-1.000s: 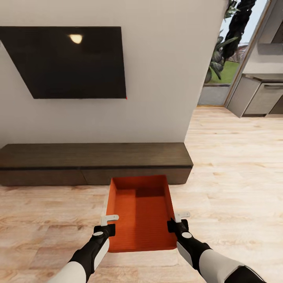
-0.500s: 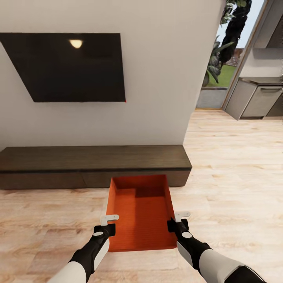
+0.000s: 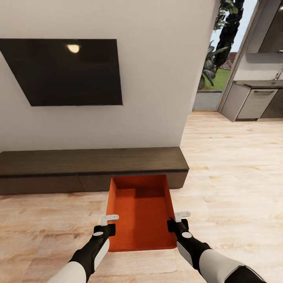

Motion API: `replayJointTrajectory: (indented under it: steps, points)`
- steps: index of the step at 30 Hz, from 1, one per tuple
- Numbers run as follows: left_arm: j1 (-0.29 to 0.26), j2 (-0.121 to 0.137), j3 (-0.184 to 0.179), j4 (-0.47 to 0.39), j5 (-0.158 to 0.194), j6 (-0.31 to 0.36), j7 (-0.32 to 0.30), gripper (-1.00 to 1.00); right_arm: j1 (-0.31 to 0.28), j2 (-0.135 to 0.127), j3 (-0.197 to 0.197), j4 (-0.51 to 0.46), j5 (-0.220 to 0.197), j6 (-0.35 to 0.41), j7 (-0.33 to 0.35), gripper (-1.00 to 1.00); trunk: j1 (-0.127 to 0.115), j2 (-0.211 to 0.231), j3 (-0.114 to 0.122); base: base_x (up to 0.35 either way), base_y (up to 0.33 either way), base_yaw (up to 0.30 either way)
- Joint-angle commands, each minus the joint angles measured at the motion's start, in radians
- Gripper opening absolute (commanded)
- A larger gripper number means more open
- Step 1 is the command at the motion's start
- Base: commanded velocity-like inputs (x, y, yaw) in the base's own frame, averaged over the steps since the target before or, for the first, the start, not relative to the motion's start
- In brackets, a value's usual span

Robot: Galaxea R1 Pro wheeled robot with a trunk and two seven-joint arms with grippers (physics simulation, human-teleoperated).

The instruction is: Move the two storage containers from the living room to the garage. In the garage, place one container on the floor and stack the other container on top of it (either order is fine).

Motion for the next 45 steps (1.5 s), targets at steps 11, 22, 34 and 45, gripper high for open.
replayJointTrajectory:
  steps: [11,22,34,45]
  points:
    - [0.0,0.026,0.028,-0.006,-0.013,-0.008,0.061,-1.0,-0.001,0.0,-0.046,0.001,-0.042,0.0,0.0,-1.0,0.0,-0.001,0.016,0.0,0.0,-0.072]
    - [0.0,0.026,0.028,-0.005,-0.013,-0.008,0.06,-1.0,-0.001,0.0,-0.046,0.001,-0.042,-0.001,0.001,-1.0,0.0,-0.001,0.033,0.0,0.0,-0.077]
    - [0.0,0.026,0.028,-0.007,-0.013,-0.009,0.061,-1.0,-0.001,0.0,-0.046,0.001,-0.042,-0.001,0.001,-1.0,0.0,-0.001,0.052,0.0,0.0,-0.078]
    - [0.0,0.026,0.029,-0.007,-0.013,-0.008,0.061,-1.0,-0.001,0.0,-0.046,0.001,-0.042,-0.001,0.001,-1.0,0.0,-0.001,0.069,0.0,0.0,-0.078]
